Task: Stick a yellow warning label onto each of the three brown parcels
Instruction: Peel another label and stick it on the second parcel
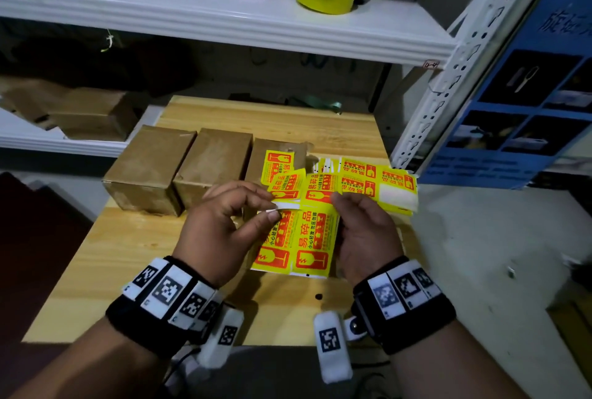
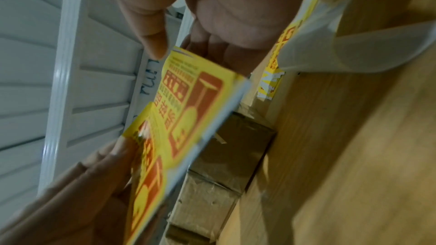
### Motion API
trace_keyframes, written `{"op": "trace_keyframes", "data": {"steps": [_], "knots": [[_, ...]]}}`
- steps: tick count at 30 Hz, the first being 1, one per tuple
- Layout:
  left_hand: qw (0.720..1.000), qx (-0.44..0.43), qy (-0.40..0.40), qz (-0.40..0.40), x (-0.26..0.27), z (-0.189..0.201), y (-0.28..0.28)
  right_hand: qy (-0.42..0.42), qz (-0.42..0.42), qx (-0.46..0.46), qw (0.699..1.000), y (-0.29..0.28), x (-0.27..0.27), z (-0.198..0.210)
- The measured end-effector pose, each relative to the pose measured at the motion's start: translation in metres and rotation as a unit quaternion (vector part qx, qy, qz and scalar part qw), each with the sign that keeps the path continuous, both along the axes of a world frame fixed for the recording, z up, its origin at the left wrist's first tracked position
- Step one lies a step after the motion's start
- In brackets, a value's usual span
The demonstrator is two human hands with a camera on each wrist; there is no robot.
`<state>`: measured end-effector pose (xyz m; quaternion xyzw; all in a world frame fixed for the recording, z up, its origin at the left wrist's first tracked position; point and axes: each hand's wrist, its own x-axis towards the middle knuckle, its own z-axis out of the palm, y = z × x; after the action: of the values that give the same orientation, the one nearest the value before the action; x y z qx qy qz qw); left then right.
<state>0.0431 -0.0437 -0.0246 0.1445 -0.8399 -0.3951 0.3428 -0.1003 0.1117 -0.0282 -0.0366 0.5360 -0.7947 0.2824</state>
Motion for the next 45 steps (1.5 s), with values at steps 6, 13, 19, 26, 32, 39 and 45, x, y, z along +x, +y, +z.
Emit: {"op": "trace_keyframes", "data": {"steps": [6, 13, 19, 26, 32, 39, 45], "knots": [[0.999, 0.050, -0.012, 0.016, -0.005, 0.002, 0.008, 0.114, 0.067, 0.064, 0.989, 0.003, 0.004, -0.004], [0.998, 0.058, 0.002, -0.037, -0.008, 0.003, 0.012, 0.091, 0.034, 0.061, 0.993, 0.003, -0.004, -0.007], [0.994, 0.076, 0.025, -0.072, -0.008, -0.005, 0.011, 0.051, 0.015, 0.047, 0.998, 0.001, -0.012, -0.018], [0.992, 0.063, 0.037, -0.100, -0.005, -0.003, 0.012, 0.026, -0.004, 0.049, 0.998, 0.005, -0.023, -0.024], [0.989, 0.075, 0.017, -0.123, 0.000, 0.000, 0.012, 0.003, -0.035, 0.082, 0.996, 0.011, -0.038, -0.031], [0.987, 0.079, 0.008, -0.138, 0.005, 0.007, 0.014, -0.010, -0.062, 0.124, 0.990, 0.020, -0.048, -0.036], [0.983, 0.108, 0.002, -0.150, 0.008, 0.009, 0.013, 0.008, -0.087, 0.132, 0.987, 0.030, -0.054, -0.034]]}}
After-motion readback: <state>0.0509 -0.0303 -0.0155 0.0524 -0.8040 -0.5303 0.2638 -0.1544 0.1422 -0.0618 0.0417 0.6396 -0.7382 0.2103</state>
